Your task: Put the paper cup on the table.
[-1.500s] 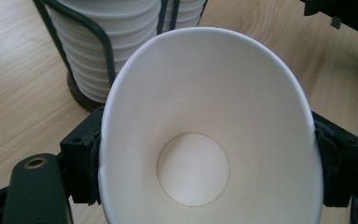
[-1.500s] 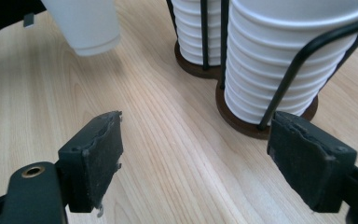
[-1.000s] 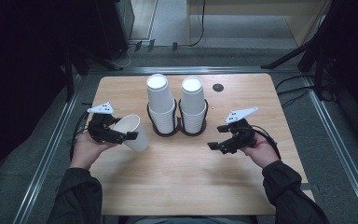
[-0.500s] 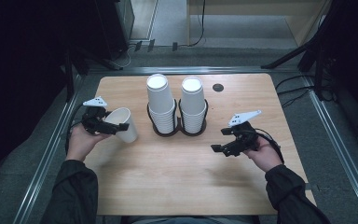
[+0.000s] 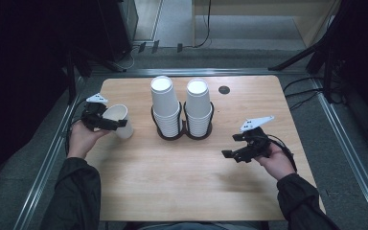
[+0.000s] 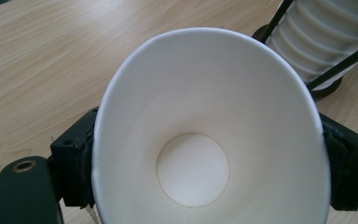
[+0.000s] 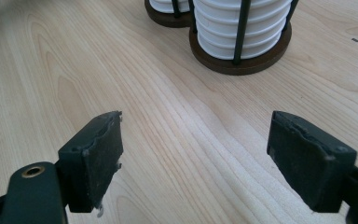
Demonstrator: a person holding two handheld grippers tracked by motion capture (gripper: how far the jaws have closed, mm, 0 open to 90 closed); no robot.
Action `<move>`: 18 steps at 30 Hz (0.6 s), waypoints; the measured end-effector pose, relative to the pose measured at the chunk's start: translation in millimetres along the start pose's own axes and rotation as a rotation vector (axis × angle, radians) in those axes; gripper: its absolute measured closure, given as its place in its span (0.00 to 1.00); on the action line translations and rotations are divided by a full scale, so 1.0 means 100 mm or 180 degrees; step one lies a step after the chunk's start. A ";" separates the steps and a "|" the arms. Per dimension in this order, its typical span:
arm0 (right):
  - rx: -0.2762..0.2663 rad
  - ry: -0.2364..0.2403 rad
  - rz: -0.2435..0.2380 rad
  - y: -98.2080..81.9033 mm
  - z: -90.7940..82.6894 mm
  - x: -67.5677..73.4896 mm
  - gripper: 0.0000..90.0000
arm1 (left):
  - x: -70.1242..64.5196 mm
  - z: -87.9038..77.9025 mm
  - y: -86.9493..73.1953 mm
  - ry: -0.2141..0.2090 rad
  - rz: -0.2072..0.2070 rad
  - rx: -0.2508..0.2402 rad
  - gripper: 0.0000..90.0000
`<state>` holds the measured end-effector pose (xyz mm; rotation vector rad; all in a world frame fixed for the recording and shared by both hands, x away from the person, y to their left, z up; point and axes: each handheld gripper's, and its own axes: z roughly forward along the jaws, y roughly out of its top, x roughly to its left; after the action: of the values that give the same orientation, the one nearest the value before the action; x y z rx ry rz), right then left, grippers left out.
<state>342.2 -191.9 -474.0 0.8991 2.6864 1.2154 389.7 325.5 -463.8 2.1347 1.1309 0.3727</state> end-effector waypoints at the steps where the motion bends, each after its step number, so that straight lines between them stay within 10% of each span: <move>1: 0.0006 -0.0009 0.0009 0.00 0.00 0.00 0.20 | 0.00 0.02 -0.01 -0.0034 0.0009 -0.0003 0.14; 18: 0.0028 -0.0026 -0.0058 -0.01 -0.03 0.02 0.20 | -0.07 0.09 -0.02 0.0029 0.0167 0.0087 0.09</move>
<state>339.9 -193.1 -472.2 0.8769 2.6896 1.1945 389.4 316.4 -471.5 2.1920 1.0927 0.3933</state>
